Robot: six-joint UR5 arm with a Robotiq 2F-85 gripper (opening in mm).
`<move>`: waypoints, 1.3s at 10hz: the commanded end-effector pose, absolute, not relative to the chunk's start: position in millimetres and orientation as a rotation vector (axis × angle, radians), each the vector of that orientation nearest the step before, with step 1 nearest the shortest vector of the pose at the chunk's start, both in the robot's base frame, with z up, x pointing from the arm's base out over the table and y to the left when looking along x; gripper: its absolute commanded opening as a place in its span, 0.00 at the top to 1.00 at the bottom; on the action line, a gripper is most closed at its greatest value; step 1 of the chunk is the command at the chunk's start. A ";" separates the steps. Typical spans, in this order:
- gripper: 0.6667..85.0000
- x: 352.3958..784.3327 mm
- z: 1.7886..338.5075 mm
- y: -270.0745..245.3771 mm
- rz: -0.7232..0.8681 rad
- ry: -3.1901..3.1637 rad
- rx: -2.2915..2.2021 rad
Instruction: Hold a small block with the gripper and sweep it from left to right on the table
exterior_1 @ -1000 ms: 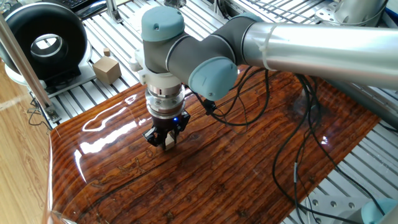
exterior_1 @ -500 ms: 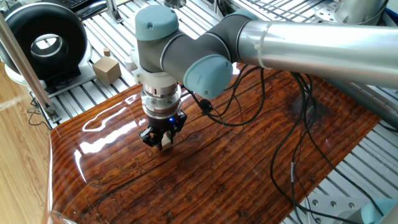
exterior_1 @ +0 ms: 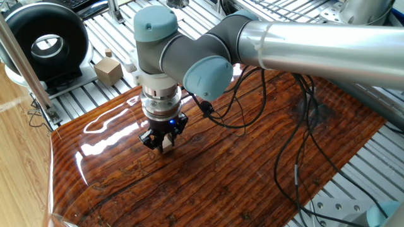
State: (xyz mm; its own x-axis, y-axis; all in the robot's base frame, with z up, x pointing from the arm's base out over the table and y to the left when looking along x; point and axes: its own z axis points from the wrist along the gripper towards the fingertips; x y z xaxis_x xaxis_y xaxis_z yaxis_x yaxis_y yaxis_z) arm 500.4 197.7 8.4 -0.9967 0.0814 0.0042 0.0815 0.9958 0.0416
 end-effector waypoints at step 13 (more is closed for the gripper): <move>1.00 502.2 10.5 211.4 -0.149 -3.137 -0.158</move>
State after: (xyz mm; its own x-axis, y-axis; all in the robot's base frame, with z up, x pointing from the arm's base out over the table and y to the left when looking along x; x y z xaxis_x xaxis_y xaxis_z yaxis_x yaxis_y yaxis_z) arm 501.9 207.7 7.1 -0.9959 0.0904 -0.0016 0.0901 0.9929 0.0774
